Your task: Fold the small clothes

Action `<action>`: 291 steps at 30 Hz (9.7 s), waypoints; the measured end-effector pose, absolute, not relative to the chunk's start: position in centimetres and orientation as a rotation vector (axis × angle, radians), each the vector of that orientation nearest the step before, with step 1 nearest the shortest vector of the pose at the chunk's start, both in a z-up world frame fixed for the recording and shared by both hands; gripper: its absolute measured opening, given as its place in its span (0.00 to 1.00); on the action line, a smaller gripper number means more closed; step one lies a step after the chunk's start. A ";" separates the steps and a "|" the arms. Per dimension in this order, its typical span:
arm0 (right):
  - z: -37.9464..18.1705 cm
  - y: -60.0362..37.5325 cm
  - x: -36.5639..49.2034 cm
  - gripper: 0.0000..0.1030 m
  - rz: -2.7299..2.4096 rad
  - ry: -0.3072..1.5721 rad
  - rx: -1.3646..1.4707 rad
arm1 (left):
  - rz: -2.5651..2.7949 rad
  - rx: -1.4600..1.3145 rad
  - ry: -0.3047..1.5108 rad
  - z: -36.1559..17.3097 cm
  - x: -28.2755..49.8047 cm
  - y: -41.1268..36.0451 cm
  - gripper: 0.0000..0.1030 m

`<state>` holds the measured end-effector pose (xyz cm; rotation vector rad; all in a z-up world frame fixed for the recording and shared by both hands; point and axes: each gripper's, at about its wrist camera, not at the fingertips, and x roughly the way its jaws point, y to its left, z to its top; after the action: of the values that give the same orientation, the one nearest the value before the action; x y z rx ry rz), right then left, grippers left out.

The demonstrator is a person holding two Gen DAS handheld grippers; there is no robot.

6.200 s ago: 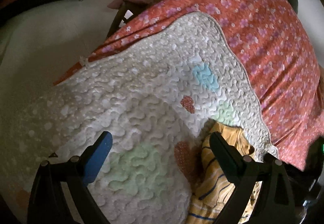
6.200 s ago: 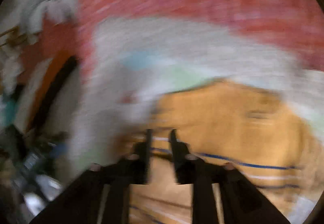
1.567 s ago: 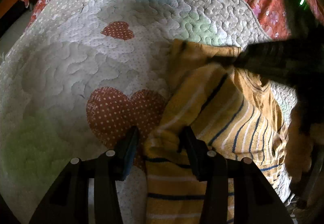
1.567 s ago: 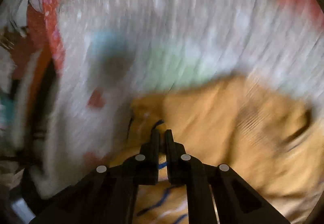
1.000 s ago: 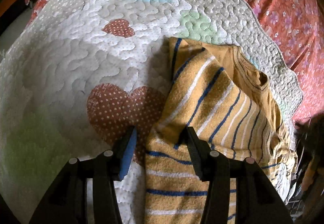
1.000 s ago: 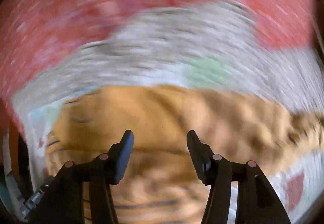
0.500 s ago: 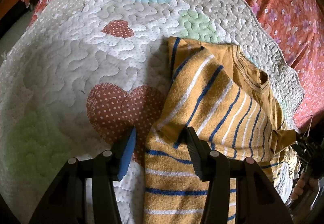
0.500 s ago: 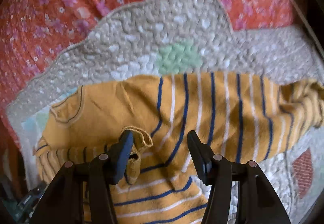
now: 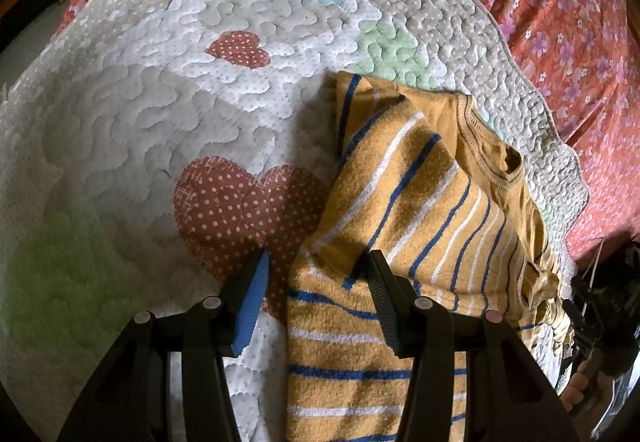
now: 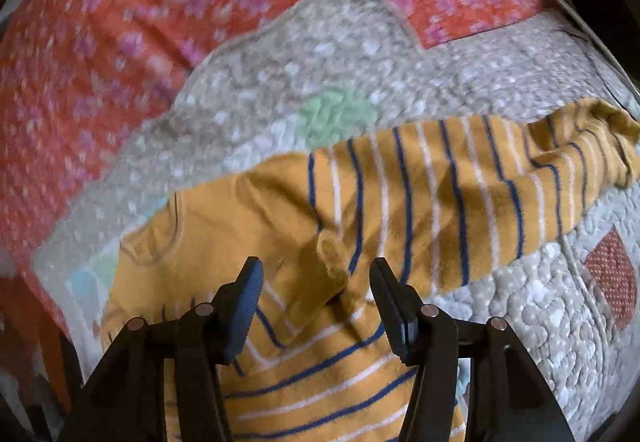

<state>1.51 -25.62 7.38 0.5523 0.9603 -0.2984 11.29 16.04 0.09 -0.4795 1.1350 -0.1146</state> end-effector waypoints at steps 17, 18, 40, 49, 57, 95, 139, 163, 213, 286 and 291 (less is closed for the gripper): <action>17.6 -18.6 4.9 0.08 -0.120 0.878 0.399 | -0.125 -0.519 1.145 0.0 11.2 16.4 0.48; 19.4 -18.6 4.3 0.08 -0.100 0.837 0.407 | -0.126 -0.518 1.146 0.0 11.2 16.4 0.48; 10.4 -20.5 2.6 0.40 -0.359 0.940 0.276 | -0.103 -0.623 1.142 0.7 10.5 18.7 0.48; 5.6 1.9 10.2 0.40 0.284 1.170 0.242 | 0.195 -0.746 1.019 2.2 8.3 27.3 0.48; 2.1 9.3 11.1 0.07 0.149 1.188 -0.060 | 0.257 -0.901 0.982 1.9 6.3 32.1 0.48; 5.2 -27.2 2.5 0.31 -0.206 1.068 0.461 | -0.126 -0.177 1.133 -0.4 10.9 9.6 0.72; 14.3 -37.7 -6.4 0.08 -0.108 0.627 0.561 | -0.138 -0.389 1.125 6.9 -4.0 6.8 0.72; 11.8 -18.1 0.8 0.60 0.310 0.922 0.413 | -0.211 -0.563 1.103 4.5 3.6 12.4 0.72; 3.6 -31.7 4.6 0.18 -0.013 1.018 0.612 | -0.085 -0.155 1.256 1.6 14.8 5.5 0.21; 6.7 -22.6 -27.6 0.10 0.192 1.235 0.647 | -0.380 -0.672 1.383 3.5 -17.9 11.8 0.08; 7.7 -22.2 -30.8 0.10 0.227 1.267 0.619 | -0.388 -0.692 1.367 4.4 -20.6 12.8 0.08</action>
<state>-30.75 -22.23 7.72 0.6186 1.2665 0.2272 -20.63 12.78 4.43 -0.6916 1.3673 -0.3881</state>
